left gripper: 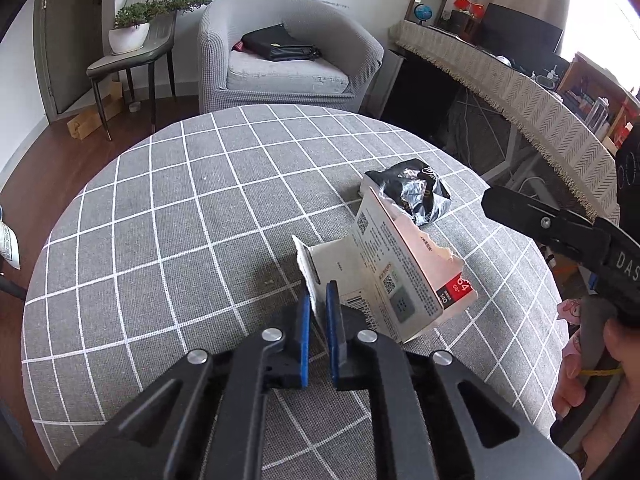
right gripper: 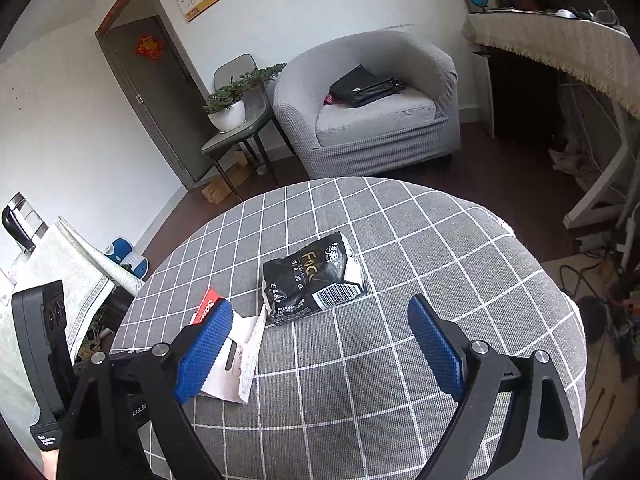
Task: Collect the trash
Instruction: 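Grasp the white SanDisk box edge with the left tool, then grasp the black Face snack bag with the right tool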
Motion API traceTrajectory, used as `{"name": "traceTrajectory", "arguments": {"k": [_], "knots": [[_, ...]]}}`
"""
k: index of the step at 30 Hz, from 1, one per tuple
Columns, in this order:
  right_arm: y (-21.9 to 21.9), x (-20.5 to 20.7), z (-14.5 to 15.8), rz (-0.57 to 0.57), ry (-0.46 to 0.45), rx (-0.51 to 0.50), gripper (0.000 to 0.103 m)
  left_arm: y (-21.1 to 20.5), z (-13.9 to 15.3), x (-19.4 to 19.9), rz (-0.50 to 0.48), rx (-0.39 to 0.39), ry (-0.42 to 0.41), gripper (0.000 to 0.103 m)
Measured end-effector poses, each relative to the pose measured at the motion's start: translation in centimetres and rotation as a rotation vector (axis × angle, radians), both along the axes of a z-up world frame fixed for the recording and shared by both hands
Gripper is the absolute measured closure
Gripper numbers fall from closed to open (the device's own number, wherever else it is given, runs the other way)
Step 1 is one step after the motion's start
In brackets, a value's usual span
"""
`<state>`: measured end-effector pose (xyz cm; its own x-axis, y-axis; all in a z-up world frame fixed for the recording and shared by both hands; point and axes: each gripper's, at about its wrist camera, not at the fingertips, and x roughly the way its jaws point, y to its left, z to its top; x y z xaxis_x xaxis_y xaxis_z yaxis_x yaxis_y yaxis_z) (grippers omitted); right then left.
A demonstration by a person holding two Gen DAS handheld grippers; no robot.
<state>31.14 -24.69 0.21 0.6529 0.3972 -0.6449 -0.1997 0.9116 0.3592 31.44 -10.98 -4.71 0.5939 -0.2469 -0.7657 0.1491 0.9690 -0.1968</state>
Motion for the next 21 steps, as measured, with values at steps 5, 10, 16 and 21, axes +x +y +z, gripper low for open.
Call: {"name": "traceTrajectory", "arguments": {"k": [5,10,16,21], "knots": [[1.2,1.1,-0.2,0.005,0.005,-0.064,0.013,1.1,0.3,0.2,-0.005,0.019,-0.010,0.099],[2.9,2.0,-0.5,0.029,0.006,-0.139,0.013,2.8,0.3,0.2,-0.005,0.016,-0.006,0.100],[5.3,2.9,-1.3,0.092,0.008,-0.302,0.013,4.9,0.3,0.2,0.013,0.000,0.001,0.100],[6.1,3.1,-2.0,0.141,0.029,-0.350,0.013,5.9,0.7,-0.3,0.013,0.004,-0.001,0.100]]}}
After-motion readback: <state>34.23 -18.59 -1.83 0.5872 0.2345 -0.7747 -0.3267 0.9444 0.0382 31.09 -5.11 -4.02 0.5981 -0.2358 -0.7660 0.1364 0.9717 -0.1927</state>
